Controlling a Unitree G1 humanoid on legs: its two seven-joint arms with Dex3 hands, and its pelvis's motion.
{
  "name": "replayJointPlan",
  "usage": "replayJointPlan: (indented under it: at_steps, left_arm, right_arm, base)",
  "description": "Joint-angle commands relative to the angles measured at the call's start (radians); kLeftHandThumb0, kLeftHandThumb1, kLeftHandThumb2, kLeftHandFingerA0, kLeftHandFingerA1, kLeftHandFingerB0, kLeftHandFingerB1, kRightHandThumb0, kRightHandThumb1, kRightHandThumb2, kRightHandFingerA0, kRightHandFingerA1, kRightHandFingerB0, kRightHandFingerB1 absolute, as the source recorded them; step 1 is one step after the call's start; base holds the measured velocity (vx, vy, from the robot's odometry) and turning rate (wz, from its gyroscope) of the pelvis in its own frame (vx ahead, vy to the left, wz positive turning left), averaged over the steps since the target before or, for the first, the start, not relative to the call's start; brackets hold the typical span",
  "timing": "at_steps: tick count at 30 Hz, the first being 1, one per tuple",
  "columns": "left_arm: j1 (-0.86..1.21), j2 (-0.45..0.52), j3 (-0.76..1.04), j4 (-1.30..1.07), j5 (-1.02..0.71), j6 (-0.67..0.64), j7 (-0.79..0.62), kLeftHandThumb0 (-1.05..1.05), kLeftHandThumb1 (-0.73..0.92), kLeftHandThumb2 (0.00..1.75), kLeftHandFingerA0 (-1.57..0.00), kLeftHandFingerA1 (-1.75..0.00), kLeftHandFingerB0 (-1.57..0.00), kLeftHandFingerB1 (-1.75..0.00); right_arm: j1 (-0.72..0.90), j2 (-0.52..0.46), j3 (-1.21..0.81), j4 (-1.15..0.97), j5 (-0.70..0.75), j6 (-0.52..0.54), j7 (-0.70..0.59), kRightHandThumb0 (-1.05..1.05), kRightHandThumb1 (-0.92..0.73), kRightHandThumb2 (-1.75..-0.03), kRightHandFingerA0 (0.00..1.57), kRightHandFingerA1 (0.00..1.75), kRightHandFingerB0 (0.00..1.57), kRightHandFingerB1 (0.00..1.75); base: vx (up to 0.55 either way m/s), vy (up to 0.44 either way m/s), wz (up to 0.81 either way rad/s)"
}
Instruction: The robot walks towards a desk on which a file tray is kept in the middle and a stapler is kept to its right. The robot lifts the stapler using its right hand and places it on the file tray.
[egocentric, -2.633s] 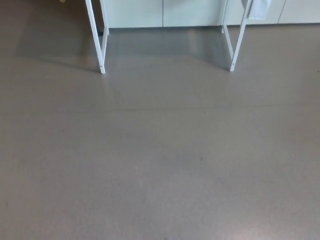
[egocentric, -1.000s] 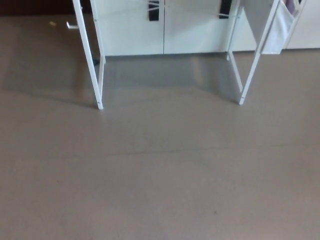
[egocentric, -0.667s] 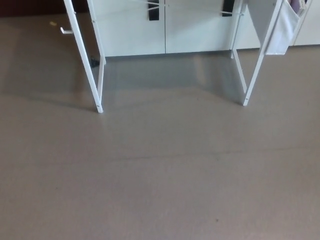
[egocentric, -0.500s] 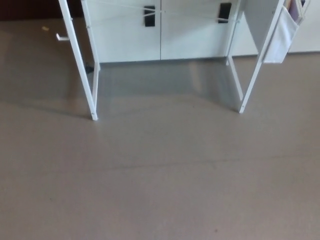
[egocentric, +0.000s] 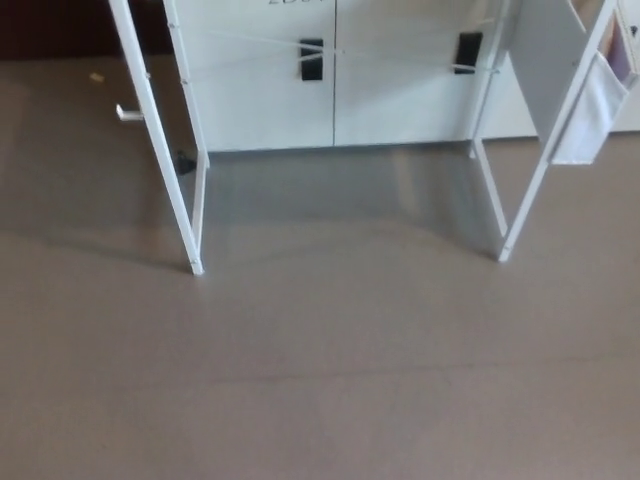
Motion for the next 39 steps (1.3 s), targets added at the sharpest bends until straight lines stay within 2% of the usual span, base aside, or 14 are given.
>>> replayJointPlan:
  at_steps: [1, 3, 6, 12, 13, 14, 21, 23, 24, 26, 31, 32, 35, 39]
  left_arm:
    - [-0.002, 0.013, -0.015, -0.001, 0.016, -0.012, 0.009, -0.72, 0.59, 1.14, -0.41, -0.82, -0.35, -0.75]
    - [-0.001, 0.012, -0.021, 0.001, 0.018, -0.017, 0.013, -0.71, 0.59, 1.14, -0.41, -0.82, -0.29, -0.73]
    - [-0.01, 0.011, -0.011, -0.001, 0.004, -0.008, 0.006, -0.73, 0.58, 1.13, -0.39, -0.81, -0.27, -0.72]
    - [-0.008, 0.011, -0.016, 0.0, 0.013, -0.013, 0.01, -0.71, 0.6, 1.14, -0.4, -0.81, -0.32, -0.73]
    - [-0.008, 0.011, -0.017, 0.001, 0.014, -0.017, 0.007, -0.72, 0.59, 1.14, -0.41, -0.82, -0.33, -0.74]
    - [-0.006, 0.009, -0.013, 0.003, 0.011, -0.021, 0.008, -0.73, 0.6, 1.14, -0.39, -0.81, -0.31, -0.74]
    - [-0.009, 0.01, -0.006, 0.0, 0.003, -0.007, 0.004, -0.72, 0.6, 1.14, -0.4, -0.82, -0.27, -0.72]
    - [-0.006, 0.009, -0.012, 0.001, 0.011, -0.013, 0.013, -0.72, 0.6, 1.14, -0.4, -0.81, -0.31, -0.73]
    - [-0.007, 0.01, -0.011, 0.001, 0.011, -0.011, 0.011, -0.72, 0.6, 1.14, -0.4, -0.81, -0.32, -0.74]
    - [-0.011, 0.01, -0.006, 0.001, 0.004, -0.003, 0.005, -0.7, 0.6, 1.14, -0.39, -0.81, -0.31, -0.73]
    - [-0.009, 0.01, -0.001, -0.001, 0.001, -0.004, 0.008, -0.69, 0.61, 1.13, -0.39, -0.81, -0.29, -0.73]
    - [-0.009, 0.01, -0.006, 0.0, 0.007, -0.006, 0.015, -0.7, 0.6, 1.13, -0.4, -0.82, -0.3, -0.73]
    - [-0.017, 0.008, 0.0, 0.004, 0.002, -0.002, 0.018, -0.71, 0.58, 1.14, -0.4, -0.82, -0.29, -0.73]
    - [-0.014, 0.006, 0.012, 0.006, -0.006, -0.009, 0.015, -0.73, 0.58, 1.13, -0.4, -0.83, -0.28, -0.73]
  right_arm:
    - [-0.008, 0.013, -0.032, -0.006, 0.034, 0.043, 0.008, -0.66, -0.56, -0.91, 0.0, 0.26, 0.1, 0.39]
    - [-0.006, 0.006, -0.032, 0.001, 0.032, 0.029, 0.026, -0.65, -0.72, -0.66, 0.07, 0.15, 0.11, 0.23]
    - [-0.051, -0.003, -0.019, 0.074, 0.018, -0.009, 0.03, -0.72, -0.6, -0.94, 0.0, 0.2, 0.11, 0.32]
    - [-0.061, 0.014, -0.05, 0.084, 0.054, 0.005, 0.04, -0.69, -0.56, -0.91, 0.0, 0.19, 0.11, 0.31]
    - [-0.05, 0.024, -0.073, 0.034, 0.089, 0.069, 0.07, -0.6, -0.75, -0.64, 0.0, 0.18, 0.06, 0.25]
    - [-0.041, 0.003, -0.027, 0.031, 0.021, 0.039, 0.039, -0.71, -0.59, -0.96, 0.0, 0.2, 0.07, 0.27]
    - [-0.023, -0.011, -0.017, -0.025, 0.013, 0.075, 0.039, -0.6, -0.73, -0.66, 0.04, 0.13, 0.09, 0.22]
    - [-0.032, -0.012, -0.01, -0.001, 0.0, 0.059, 0.026, -0.69, -0.57, -0.91, 0.0, 0.2, 0.12, 0.33]
    - [-0.029, -0.011, -0.013, 0.003, 0.001, 0.043, 0.022, -0.63, -0.72, -0.66, 0.06, 0.14, 0.11, 0.23]
    - [-0.047, -0.016, -0.006, 0.032, 0.003, 0.054, 0.047, -0.73, -0.63, -0.96, 0.0, 0.17, 0.02, 0.24]
    - [-0.046, -0.032, 0.026, 0.037, -0.034, 0.034, 0.019, -0.71, -0.61, -0.95, 0.0, 0.17, 0.11, 0.27]
    - [-0.044, -0.036, 0.038, 0.042, -0.049, 0.011, -0.001, -0.64, -0.79, -0.64, 0.03, 0.2, 0.09, 0.24]
    - [-0.047, -0.02, 0.022, 0.038, -0.014, 0.053, 0.012, -0.76, -0.63, -0.95, 0.05, 0.18, 0.06, 0.28]
    - [-0.039, -0.002, -0.02, 0.005, 0.039, 0.081, 0.048, -0.64, -0.77, -0.63, 0.0, 0.21, 0.05, 0.25]
  base:
    - [0.22, -0.061, 0.23]
    - [0.2, -0.087, -0.04]
    - [0.16, -0.054, -0.04]
    - [0.17, 0.085, -0.11]
    - [0.31, 0.17, 0.01]
    - [0.43, 0.176, 0.22]
    - [0.25, 0.093, -0.01]
    - [0.19, -0.022, 0.09]
    - [0.18, -0.073, 0.08]
    - [0.15, -0.106, 0.1]
    - [0.27, -0.132, 0.34]
    - [0.26, -0.105, 0.01]
    - [0.16, -0.092, 0.01]
    - [0.14, 0.017, -0.08]
